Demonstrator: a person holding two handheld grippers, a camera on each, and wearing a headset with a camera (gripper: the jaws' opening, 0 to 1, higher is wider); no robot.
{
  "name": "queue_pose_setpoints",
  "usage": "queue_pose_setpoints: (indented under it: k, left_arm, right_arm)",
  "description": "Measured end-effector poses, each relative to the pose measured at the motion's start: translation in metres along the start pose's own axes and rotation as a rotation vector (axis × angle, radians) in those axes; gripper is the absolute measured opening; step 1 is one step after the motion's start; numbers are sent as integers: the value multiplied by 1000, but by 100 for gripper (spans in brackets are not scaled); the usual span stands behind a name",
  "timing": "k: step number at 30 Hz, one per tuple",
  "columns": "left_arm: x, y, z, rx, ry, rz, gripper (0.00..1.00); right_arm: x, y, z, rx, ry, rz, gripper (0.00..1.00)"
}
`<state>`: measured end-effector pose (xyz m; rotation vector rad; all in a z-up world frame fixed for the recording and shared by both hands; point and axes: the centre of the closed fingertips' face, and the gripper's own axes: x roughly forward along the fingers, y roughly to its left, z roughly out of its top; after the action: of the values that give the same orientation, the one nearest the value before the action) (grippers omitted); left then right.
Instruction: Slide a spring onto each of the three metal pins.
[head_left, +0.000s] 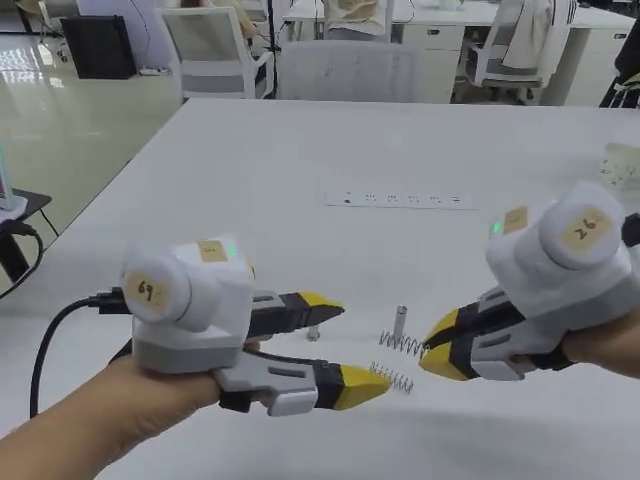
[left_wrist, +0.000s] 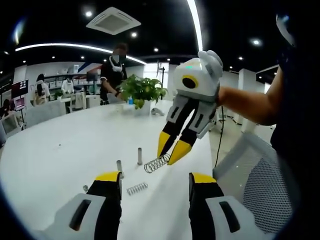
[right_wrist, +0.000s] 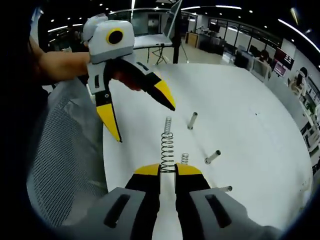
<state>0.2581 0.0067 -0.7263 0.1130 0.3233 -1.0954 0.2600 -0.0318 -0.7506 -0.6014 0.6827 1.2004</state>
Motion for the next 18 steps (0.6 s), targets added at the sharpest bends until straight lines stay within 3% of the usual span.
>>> queue_pose_setpoints:
  k: [5, 18]
  left_arm:
    - [2, -6, -6, -3, 6, -22, 43]
    - [7, -20, -6, 39, -12, -86, 25]
  right_arm:
    - [1, 8, 0, -26, 10, 42, 8]
    - [0, 22, 2, -111, 8, 101, 8]
